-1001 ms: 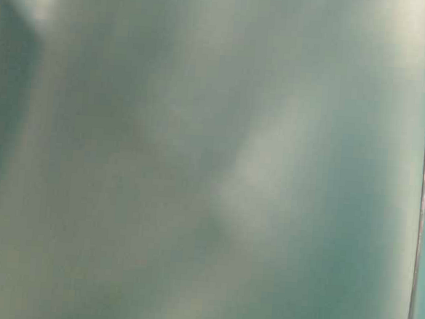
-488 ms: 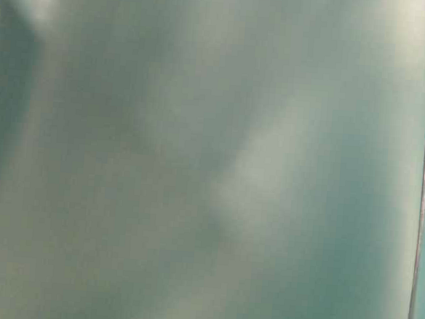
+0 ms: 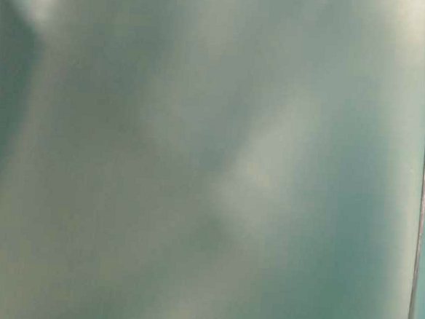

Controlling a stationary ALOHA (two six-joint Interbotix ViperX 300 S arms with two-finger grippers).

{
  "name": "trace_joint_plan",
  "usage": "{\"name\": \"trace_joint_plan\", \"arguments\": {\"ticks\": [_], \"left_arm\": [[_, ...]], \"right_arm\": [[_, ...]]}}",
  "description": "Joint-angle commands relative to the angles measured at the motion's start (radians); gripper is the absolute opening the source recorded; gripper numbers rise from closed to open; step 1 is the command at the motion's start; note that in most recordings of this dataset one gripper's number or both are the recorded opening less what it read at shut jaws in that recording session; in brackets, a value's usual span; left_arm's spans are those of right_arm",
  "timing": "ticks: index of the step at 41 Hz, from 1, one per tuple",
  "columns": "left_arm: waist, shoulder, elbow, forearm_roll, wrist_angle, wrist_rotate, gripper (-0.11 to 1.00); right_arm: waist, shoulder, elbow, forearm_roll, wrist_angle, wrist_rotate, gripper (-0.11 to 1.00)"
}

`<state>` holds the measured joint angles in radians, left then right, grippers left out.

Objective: Scoop the yellow hexagonal prism block from the bowl with a spoon using the right arm.
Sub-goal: 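Lift the pink spoon with the right gripper and carry it into the bowl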

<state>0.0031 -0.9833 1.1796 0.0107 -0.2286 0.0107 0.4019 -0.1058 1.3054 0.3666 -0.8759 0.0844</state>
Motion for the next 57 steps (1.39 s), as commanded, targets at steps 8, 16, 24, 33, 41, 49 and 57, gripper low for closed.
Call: {"name": "trace_joint_plan", "arguments": {"ticks": [8,16,24,33,41,49,57], "left_arm": [[0.002,-0.012,-0.028,0.003,-0.014,0.002,-0.01],[0.002,-0.021,-0.029,0.003,-0.014,0.002,-0.01],[0.002,-0.021,-0.029,0.003,-0.018,0.003,-0.01],[0.000,-0.021,-0.029,0.003,-0.032,0.003,-0.01],[0.002,-0.021,-0.029,0.008,-0.026,0.005,-0.01],[0.002,-0.021,-0.029,0.009,-0.018,0.005,-0.01],[0.002,-0.021,-0.029,0.014,-0.020,0.006,-0.01]], "right_arm": [[-0.078,-0.195,-0.084,0.000,0.253,-0.026,0.22],[-0.187,-0.290,-0.199,0.000,0.548,-0.057,0.22],[-0.296,-0.301,-0.321,-0.003,0.804,-0.061,0.22],[-0.397,-0.265,-0.411,-0.014,1.009,-0.061,0.22],[-0.459,-0.218,-0.508,-0.032,1.166,-0.060,0.22],[-0.502,-0.160,-0.612,-0.072,1.313,-0.060,0.22],[-0.518,-0.083,-0.712,-0.138,1.428,-0.055,0.22]]}}
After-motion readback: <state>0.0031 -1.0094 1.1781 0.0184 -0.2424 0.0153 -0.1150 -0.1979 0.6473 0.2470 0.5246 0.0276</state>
